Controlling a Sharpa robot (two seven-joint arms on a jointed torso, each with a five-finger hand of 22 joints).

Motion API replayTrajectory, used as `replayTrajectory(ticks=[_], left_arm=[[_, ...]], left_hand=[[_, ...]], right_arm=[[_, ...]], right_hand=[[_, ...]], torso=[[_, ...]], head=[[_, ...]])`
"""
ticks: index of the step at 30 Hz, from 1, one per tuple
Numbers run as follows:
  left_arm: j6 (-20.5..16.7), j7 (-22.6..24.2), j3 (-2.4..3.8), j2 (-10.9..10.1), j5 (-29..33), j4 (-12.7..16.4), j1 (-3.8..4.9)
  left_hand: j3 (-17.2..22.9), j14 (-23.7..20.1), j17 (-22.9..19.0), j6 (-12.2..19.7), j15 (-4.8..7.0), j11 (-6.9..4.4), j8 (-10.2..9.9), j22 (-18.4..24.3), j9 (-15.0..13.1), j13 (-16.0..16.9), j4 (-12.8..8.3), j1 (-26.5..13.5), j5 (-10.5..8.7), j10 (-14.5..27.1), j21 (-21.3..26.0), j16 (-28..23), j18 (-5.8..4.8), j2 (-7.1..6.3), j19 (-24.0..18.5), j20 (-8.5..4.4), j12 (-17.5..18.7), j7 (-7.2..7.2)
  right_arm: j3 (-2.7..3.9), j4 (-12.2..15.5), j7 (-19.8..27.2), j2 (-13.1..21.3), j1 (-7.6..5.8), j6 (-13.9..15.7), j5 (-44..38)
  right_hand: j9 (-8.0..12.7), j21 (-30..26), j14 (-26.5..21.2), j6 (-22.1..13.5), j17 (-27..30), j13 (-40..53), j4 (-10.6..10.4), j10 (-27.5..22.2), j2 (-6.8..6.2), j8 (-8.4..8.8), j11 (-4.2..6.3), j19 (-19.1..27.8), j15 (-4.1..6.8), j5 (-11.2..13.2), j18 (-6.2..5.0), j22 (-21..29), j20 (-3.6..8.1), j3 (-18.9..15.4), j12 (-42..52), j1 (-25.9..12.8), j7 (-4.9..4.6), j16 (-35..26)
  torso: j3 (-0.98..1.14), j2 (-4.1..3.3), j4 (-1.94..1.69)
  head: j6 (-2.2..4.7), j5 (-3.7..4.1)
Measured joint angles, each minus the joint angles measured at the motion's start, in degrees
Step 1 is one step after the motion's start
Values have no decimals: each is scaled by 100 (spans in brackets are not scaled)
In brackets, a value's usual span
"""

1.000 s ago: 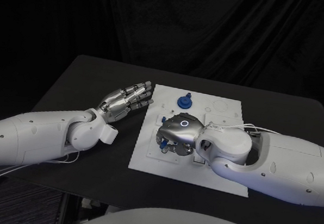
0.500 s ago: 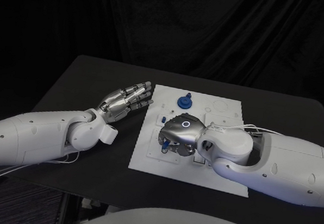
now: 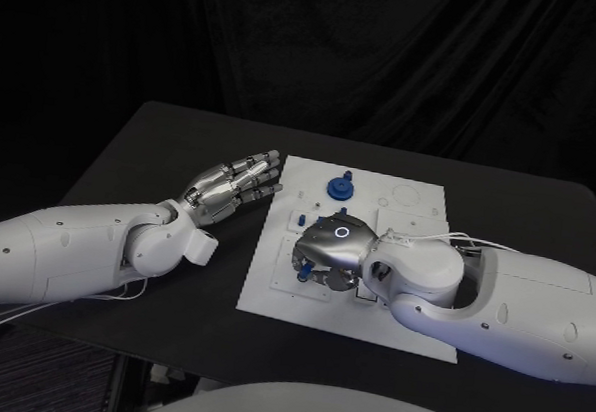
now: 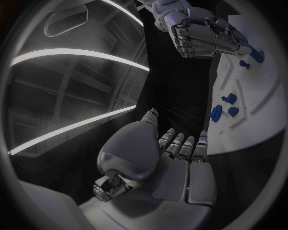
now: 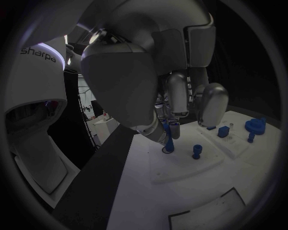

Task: Assemble the parts on the task board

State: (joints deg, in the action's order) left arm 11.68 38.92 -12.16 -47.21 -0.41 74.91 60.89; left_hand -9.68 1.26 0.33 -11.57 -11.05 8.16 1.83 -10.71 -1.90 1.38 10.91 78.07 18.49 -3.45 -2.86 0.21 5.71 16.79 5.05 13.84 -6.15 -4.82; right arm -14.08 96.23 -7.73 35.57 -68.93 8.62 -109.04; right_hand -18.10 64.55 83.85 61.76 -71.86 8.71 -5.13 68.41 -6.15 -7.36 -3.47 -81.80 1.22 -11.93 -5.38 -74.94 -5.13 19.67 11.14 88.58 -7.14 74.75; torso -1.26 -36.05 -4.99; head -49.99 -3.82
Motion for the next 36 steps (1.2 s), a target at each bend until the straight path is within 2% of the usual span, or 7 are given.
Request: replayTrajectory(ticks=[12,36], left_arm=[[8,0,0,12,0,-26,-9],[24,0,0,20,0,-59,-27]], left_hand=[[0,-13,0,0,-12,0,0,5,6,0,0,0,0,0,0,0,0,0,0,0,0,0],[0,-22,0,42,-21,-18,0,9,5,-6,-1,0,24,18,0,0,0,0,0,0,23,1]], right_arm=[[5,-17,8,-18,21,9,-4],[8,-11,8,-8,35,6,-9]], right_hand=[[1,0,0,21,0,7,0,30,-7,-2,29,0,0,5,0,1,0,0,-1,-7,9,0],[-7,0,0,44,5,6,-1,39,-27,-13,19,0,0,50,0,2,0,-1,-1,-26,0,0]], torso=[[-1,0,-2],[-1,1,-2]], head=[[0,6],[0,-19]])
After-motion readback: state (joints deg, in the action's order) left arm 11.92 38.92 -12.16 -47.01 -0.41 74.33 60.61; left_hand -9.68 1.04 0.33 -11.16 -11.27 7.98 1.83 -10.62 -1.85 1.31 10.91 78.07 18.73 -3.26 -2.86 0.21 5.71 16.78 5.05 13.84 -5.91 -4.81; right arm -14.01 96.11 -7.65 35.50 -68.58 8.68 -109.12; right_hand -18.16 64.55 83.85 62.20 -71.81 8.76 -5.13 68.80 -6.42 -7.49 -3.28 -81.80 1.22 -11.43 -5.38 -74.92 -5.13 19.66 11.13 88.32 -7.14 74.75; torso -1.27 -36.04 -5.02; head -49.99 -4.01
